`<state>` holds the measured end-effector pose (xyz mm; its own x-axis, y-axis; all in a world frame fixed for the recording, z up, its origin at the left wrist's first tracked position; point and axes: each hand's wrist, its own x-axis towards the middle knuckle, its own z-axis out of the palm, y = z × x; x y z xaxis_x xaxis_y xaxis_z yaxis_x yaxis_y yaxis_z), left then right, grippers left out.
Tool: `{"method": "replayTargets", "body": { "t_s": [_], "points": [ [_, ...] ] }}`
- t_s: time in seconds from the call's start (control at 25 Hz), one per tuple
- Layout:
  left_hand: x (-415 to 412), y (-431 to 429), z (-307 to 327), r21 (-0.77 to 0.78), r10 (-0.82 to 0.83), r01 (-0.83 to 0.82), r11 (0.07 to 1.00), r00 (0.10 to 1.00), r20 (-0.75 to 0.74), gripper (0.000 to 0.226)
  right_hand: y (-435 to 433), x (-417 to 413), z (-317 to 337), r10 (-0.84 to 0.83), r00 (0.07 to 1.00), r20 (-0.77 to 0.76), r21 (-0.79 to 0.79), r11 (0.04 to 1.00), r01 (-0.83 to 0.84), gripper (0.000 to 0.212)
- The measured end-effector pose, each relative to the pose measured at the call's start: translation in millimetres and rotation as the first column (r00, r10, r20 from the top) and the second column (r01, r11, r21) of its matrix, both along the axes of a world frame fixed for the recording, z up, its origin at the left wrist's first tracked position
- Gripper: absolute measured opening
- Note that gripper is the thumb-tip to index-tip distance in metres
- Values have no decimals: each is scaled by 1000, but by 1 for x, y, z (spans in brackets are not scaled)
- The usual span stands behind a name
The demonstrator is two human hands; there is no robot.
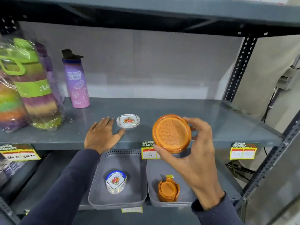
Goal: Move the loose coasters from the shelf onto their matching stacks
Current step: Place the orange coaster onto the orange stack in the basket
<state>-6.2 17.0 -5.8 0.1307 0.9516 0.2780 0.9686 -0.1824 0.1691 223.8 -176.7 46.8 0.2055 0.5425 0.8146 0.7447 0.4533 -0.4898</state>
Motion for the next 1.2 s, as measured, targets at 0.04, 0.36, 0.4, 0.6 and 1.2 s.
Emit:
{"method": "replayTargets", "body": {
  "t_s": [0.04, 0.36, 0.4, 0.6, 1.2],
  "points": [
    [0, 0, 0, 3, 0, 0, 1000, 1000, 0, 82, 0, 4, -18, 18, 1000, -9, -78, 997, -19, 81],
    [0, 4, -2, 24, -6, 5, 1000, 1000, 18, 82, 27, 45, -192, -5, 999, 42, -599, 800, 29, 75],
    [0, 5, -2, 29, -6, 5, 1000, 1000, 17, 82, 36, 50, -211, -26, 998, 51, -661, 749, 53, 75],
    [-2, 7, -3, 47, -11, 11, 999, 1000, 13, 82, 77, 59, -273, -150, 982, 116, -825, 536, 179, 69],
    [-3, 6, -3, 69, -7, 7, 998, 1000, -3, 82, 92, 58, -310, -116, 975, 191, -867, 445, 223, 58]
  ]
}}
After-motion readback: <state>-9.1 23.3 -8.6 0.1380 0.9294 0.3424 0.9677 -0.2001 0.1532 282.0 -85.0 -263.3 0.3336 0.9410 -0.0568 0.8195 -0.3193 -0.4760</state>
